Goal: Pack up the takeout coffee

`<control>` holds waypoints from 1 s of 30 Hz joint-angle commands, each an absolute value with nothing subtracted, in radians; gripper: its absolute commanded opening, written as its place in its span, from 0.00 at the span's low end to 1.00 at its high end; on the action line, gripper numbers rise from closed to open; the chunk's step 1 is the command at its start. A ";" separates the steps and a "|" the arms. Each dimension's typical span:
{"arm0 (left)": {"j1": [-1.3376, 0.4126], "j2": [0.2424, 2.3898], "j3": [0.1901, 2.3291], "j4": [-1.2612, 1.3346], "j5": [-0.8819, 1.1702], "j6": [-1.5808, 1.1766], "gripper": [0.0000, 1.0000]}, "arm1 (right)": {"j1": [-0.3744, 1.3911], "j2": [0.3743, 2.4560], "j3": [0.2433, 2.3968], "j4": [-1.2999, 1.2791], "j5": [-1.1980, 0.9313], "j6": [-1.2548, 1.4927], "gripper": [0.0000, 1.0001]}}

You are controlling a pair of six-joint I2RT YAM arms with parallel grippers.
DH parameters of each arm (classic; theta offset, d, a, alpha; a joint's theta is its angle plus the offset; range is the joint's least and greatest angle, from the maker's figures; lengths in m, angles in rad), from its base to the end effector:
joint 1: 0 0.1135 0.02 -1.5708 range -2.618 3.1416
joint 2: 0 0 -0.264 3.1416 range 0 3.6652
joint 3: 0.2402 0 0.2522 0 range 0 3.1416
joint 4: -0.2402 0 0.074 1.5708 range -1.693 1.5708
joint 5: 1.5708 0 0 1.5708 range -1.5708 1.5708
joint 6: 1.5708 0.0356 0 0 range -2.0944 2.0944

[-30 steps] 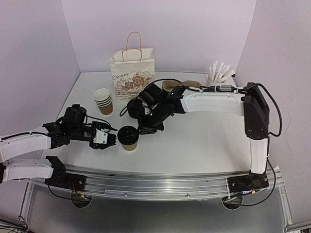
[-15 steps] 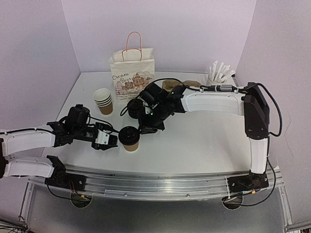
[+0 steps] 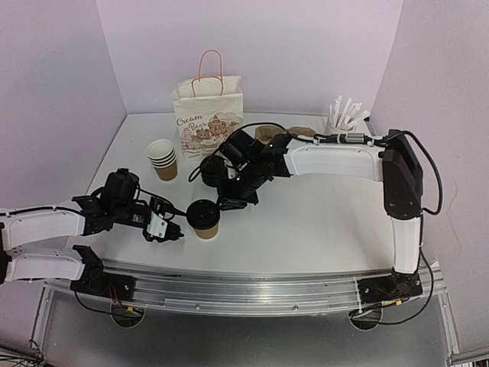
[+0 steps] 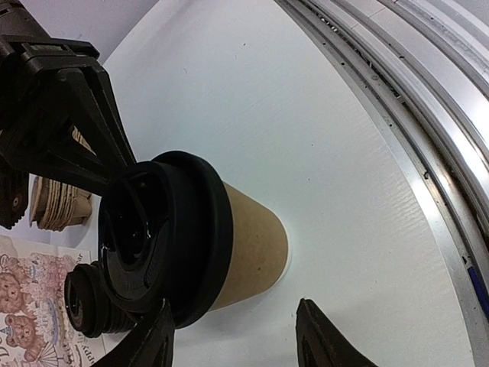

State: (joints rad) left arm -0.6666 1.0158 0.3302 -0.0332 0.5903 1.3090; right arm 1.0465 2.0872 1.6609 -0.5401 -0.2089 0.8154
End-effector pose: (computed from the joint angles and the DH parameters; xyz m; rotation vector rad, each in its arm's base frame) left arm 0.1343 -0.1308 0.1610 1.9543 0.9341 -0.3116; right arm 0.2239 0.4019 0.2069 -0.4154 2.7825 0.8792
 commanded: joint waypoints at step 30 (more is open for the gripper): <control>-0.670 0.850 0.490 -0.219 0.466 0.995 0.72 | 0.998 1.996 1.811 -0.604 -0.179 0.662 0.53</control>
